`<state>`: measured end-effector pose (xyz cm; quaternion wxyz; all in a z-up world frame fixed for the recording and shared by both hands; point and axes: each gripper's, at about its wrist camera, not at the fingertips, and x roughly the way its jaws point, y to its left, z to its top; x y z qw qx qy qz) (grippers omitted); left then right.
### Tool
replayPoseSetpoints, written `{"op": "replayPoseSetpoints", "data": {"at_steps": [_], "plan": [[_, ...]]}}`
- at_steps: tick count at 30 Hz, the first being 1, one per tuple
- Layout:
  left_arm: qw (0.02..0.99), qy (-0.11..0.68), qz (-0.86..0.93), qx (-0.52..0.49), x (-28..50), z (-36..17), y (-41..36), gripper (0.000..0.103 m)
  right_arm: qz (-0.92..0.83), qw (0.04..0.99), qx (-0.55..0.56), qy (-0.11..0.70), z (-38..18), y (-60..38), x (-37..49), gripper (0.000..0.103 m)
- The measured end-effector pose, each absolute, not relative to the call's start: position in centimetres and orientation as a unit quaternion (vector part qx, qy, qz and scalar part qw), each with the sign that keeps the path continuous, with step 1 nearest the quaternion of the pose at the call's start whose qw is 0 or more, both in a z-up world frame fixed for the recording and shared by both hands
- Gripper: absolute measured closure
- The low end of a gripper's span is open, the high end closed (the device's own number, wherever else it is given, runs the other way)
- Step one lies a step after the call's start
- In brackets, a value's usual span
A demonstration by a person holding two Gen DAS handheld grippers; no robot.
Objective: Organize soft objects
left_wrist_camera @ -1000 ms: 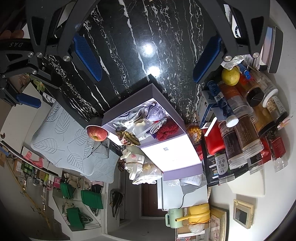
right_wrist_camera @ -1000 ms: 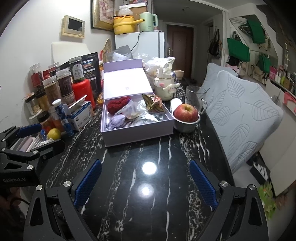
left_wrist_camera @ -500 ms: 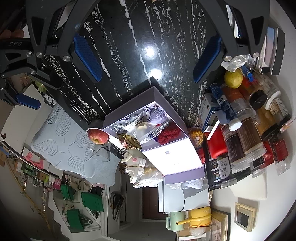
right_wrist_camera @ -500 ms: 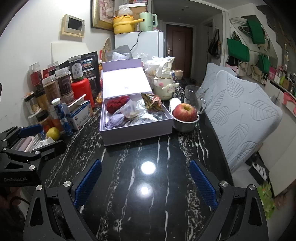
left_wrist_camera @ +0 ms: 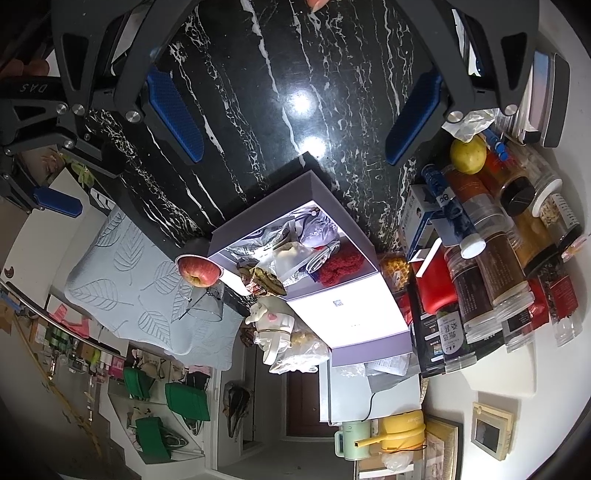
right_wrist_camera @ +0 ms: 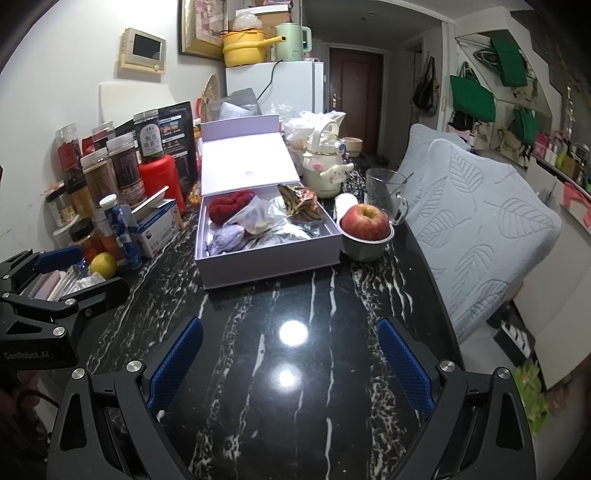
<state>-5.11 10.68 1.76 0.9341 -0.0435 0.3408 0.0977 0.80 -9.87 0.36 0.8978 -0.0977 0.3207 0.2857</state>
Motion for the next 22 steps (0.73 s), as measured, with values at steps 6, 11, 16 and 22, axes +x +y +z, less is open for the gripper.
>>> {"op": "replayPoseSetpoints", "data": {"at_steps": [6, 11, 16, 22], "plan": [[0.934, 0.339, 0.109, -0.036, -5.1, 1.9, 10.6, 0.002, 0.284, 0.898, -0.099, 0.322, 0.3, -10.0, 0.8, 0.006], [0.931, 0.345, 0.111, -0.034, -5.0, 1.8, 10.6, 0.002, 0.283, 0.898, -0.1, 0.323, 0.2, -10.0, 0.8, 0.006], [0.932, 0.341, 0.115, -0.035, -5.0, 1.8, 10.9, 0.002, 0.283, 0.897, -0.102, 0.325, 0.1, -9.8, 0.8, 0.006], [0.931, 0.343, 0.115, -0.038, -4.9, 1.5, 11.5, 0.002, 0.282, 0.895, -0.104, 0.329, -0.1, -9.4, 0.9, 0.006]]}}
